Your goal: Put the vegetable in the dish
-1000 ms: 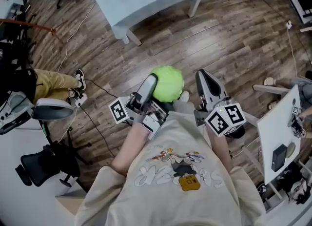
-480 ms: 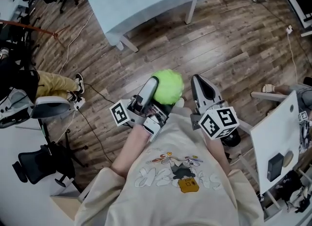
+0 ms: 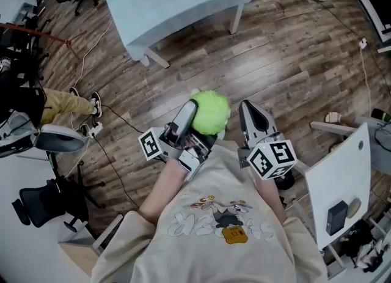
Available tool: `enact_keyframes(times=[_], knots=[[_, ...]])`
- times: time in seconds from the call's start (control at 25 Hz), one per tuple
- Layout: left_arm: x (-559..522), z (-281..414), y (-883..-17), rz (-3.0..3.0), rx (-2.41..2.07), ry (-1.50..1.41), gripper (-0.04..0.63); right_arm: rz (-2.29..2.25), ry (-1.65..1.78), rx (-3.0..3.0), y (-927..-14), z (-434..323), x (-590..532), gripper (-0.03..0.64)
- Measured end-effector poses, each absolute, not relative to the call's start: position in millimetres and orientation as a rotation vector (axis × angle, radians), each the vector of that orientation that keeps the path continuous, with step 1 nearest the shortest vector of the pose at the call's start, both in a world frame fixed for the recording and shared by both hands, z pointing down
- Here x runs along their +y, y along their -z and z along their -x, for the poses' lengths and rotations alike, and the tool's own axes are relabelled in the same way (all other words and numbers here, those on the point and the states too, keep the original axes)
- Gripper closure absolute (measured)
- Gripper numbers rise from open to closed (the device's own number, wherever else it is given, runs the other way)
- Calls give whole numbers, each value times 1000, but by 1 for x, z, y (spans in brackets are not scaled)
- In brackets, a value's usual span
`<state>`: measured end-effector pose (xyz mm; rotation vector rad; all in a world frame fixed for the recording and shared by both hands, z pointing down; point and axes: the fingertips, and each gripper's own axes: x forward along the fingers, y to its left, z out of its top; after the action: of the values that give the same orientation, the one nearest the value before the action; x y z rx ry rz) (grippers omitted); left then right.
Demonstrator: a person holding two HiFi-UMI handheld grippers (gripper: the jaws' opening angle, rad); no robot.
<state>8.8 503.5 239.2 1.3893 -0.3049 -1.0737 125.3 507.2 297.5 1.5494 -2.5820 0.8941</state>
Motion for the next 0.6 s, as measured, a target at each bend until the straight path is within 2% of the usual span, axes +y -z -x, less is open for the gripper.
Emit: enact_keyframes(times=[0.6], knots=[[383, -4, -249, -1354, -285, 1047, 293, -1579, -897, -2511, -303, -120, 393, 592]])
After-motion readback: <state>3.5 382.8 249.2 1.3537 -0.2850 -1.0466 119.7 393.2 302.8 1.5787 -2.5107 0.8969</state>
